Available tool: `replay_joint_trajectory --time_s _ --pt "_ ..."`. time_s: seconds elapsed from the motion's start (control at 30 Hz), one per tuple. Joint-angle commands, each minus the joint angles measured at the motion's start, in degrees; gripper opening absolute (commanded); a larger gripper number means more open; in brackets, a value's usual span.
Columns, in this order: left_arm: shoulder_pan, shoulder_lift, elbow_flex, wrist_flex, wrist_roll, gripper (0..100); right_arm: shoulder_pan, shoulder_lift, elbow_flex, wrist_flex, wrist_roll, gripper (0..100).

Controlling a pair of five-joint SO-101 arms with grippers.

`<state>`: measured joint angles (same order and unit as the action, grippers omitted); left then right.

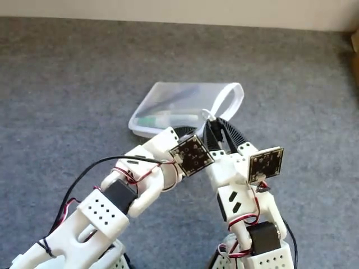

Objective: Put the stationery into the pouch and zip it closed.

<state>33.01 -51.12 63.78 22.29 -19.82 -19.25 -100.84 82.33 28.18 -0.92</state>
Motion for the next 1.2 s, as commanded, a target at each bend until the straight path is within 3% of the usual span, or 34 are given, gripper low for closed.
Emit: replay_joint_trajectory --time_s 0.0,0.17,0.37,0.83,1.17 --pt "0.7 -1.0 0.0 -2.2 0.4 0 -0.7 -0.7 -1.6 -0.1 -0.6 0.4" --pt "0.5 -1.0 0.2 -1.9 0.4 1 0.0 -0.5 -1.4 -3.7 -0.4 0.4" --pt "-3.4 -2.5 -1.9 6.1 0.5 1 5.5 0.0 -1.2 -8.3 -0.6 0.4" --pt "-8.0 -26.9 2.6 17.6 0.7 1 8.6 0.1 -1.0 -11.0 -0.4 0.4" --pt "-8.3 -32.5 2.4 21.9 0.7 1 8.7 0.1 -1.0 -10.8 -0.4 0.4"
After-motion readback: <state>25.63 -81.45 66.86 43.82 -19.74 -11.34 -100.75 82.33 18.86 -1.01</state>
